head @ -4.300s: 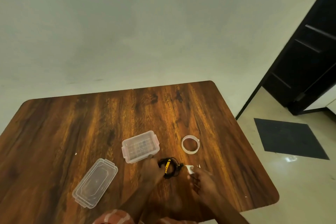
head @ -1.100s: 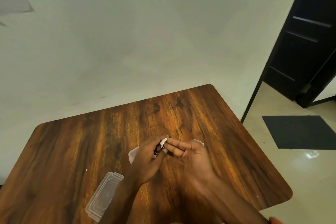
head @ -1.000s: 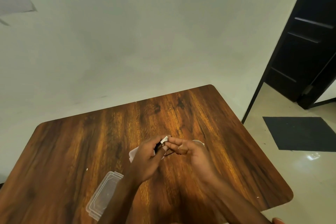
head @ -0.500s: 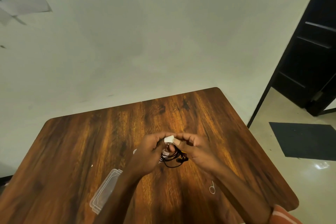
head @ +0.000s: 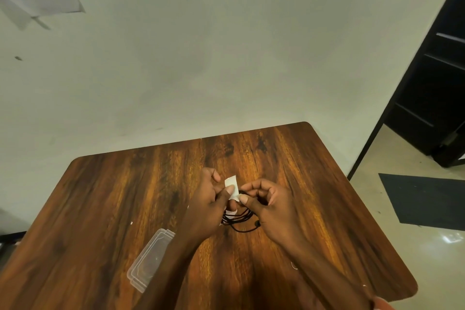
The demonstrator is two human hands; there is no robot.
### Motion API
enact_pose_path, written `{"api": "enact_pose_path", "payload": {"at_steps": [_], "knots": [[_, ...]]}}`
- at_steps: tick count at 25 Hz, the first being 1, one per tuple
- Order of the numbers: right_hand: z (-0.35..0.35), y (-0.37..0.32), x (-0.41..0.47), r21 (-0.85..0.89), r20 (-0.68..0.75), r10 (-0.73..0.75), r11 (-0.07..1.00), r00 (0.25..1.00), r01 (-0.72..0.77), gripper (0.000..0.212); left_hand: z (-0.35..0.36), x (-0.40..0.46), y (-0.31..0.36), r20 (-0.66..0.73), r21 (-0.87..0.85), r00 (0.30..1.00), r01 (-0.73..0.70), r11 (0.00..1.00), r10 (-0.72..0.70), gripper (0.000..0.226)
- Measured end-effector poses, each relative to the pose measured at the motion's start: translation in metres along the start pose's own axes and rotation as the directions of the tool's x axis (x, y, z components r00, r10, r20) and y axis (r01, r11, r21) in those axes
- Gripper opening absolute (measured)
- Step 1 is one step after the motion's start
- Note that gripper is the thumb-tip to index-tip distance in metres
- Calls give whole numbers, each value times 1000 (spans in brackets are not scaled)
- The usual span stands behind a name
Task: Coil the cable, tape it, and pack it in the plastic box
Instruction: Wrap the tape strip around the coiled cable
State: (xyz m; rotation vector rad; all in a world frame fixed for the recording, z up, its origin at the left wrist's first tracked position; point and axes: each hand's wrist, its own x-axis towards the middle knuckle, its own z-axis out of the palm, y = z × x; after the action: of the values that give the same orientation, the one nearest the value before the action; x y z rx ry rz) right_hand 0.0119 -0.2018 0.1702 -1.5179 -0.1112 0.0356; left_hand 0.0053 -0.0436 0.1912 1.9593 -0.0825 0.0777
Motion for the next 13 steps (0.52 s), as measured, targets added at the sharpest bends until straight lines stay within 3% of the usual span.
{"api": "enact_pose_path", "payload": {"at_steps": [5,8,13], "knots": [[2,-3,-1,-53,25,-42,998,999,44,14,-2,-3,5,28,33,998,-51,998,50,4],[1,-3,-1,-96,41,-77,992,996,80,10,-4,-3,1,36,26,999,-26,999,25,12],[1,-6,1,-231,109,-153,957,982,175,23,-15,-1,-4,167,215,986,-43,976,6,19]]}}
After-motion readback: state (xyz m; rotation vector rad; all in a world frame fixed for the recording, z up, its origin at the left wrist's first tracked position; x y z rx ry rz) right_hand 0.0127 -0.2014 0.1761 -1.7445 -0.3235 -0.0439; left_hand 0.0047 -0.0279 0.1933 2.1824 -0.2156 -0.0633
